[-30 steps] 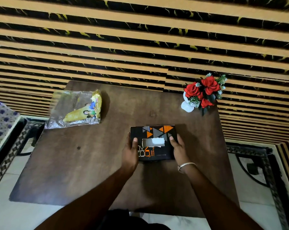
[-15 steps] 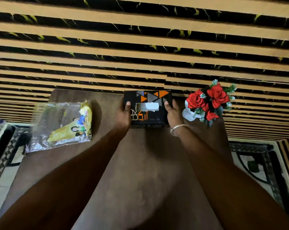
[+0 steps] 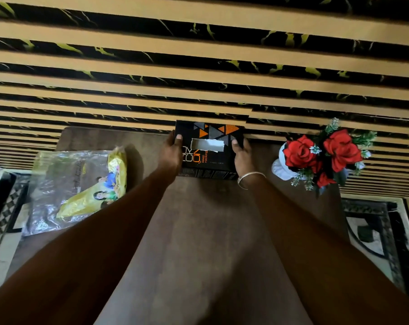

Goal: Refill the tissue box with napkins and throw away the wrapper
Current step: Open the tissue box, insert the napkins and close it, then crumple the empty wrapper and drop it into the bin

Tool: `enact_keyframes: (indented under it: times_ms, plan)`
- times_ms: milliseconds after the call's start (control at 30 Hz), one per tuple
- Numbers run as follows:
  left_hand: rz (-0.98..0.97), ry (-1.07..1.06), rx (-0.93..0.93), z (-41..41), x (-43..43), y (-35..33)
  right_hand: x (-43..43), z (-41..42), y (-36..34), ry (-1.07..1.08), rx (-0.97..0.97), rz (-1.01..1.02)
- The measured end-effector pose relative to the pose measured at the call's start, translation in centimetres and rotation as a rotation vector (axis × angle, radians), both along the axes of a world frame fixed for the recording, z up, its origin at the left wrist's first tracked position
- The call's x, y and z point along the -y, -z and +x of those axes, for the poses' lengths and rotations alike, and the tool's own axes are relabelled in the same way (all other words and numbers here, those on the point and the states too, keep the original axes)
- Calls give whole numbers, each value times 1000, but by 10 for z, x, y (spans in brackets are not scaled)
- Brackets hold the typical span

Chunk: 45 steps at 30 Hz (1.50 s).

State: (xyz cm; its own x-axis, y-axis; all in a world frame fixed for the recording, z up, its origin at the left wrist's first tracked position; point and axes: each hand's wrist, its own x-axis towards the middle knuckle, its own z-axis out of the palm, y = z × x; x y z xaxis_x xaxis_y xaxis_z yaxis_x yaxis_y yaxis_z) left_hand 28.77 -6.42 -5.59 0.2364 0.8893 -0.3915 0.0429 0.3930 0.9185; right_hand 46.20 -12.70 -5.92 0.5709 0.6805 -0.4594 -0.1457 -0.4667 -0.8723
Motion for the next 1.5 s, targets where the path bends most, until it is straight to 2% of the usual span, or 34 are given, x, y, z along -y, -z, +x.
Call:
enact_keyframes:
  times_ms: [267, 500, 567, 667, 767, 867, 1000, 1100, 1267, 1400, 1500]
  plan:
    - [35, 4, 3, 0, 0, 12, -2, -2, 15, 29, 13, 15]
    - [29, 29, 4, -8, 4, -8, 5, 0, -3, -101, 112, -33]
    - [15, -61, -14, -14, 9, -21, 14, -3, -9, -90, 221, 2]
    - [137, -109, -111, -28, 23, -41, 31, -19, -19, -68, 492, 64]
    - [286, -128, -307, -57, 44, -54, 47, -52, -34, -132, 763, 195]
    - [318, -188, -376, -88, 60, -55, 57, -92, -45, -264, 898, 310]
    - [346, -284, -465, -138, 83, -54, 61, -140, -47, -493, 901, 371]
    - [318, -360, -557, -175, 97, -55, 59, -167, -44, -669, 834, 363]
    - [259, -400, -650, -227, 98, -35, 42, -197, -31, -995, 741, 58]
    - [92, -356, -800, -254, 85, -6, 22, -216, -24, -1141, 704, -111]
    - [-116, -437, -818, -265, 74, 8, 2, -231, -16, -1146, 702, -151]
